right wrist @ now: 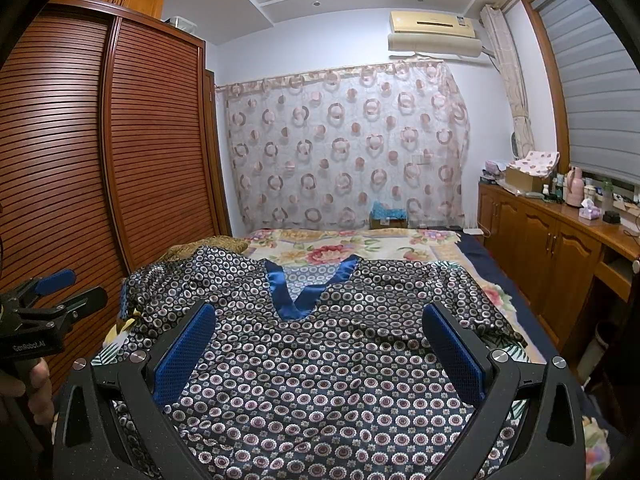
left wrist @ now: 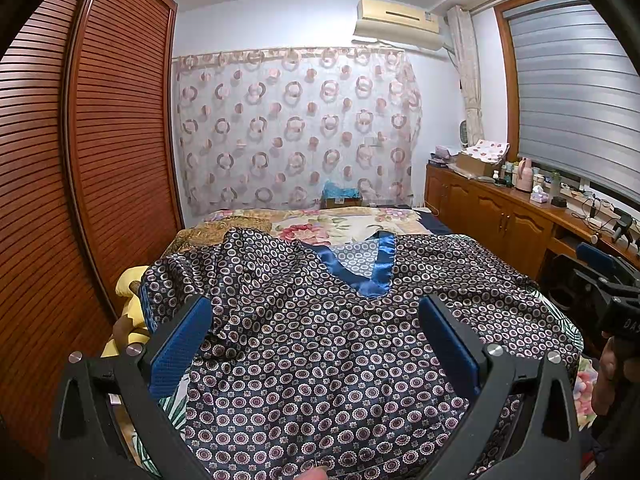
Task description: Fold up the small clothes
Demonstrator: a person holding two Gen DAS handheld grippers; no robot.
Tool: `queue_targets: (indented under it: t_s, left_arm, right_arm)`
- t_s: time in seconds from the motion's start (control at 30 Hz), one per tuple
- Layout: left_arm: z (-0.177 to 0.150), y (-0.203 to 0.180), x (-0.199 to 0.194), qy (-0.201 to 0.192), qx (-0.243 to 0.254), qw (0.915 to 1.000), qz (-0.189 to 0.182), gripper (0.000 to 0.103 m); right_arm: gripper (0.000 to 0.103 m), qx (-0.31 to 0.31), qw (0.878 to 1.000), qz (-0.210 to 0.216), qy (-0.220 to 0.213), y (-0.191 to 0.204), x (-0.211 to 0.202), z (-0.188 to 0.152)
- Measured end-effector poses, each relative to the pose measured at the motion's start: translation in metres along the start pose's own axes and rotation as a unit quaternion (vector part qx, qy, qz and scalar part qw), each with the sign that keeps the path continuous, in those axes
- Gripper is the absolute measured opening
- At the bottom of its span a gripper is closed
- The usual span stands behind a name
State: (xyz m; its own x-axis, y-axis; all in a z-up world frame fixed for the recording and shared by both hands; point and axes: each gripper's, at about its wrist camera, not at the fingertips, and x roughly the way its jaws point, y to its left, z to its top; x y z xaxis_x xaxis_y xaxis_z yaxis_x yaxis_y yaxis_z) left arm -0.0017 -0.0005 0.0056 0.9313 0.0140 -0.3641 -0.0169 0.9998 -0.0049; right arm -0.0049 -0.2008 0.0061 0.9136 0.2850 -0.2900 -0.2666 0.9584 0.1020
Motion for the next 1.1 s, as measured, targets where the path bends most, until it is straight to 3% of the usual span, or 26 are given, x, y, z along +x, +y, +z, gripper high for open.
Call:
queue_targets:
  t_s: [1.1]
  left_arm:
    - [-0.0005, -0.0005, 0.0008, 0.000, 0.001, 1.0000, 0.001, 0.103]
  right_arm:
    - [0.103, -0.001, 1.000, -0.002, -0.004, 0.0032, -0.0004, -0.0001]
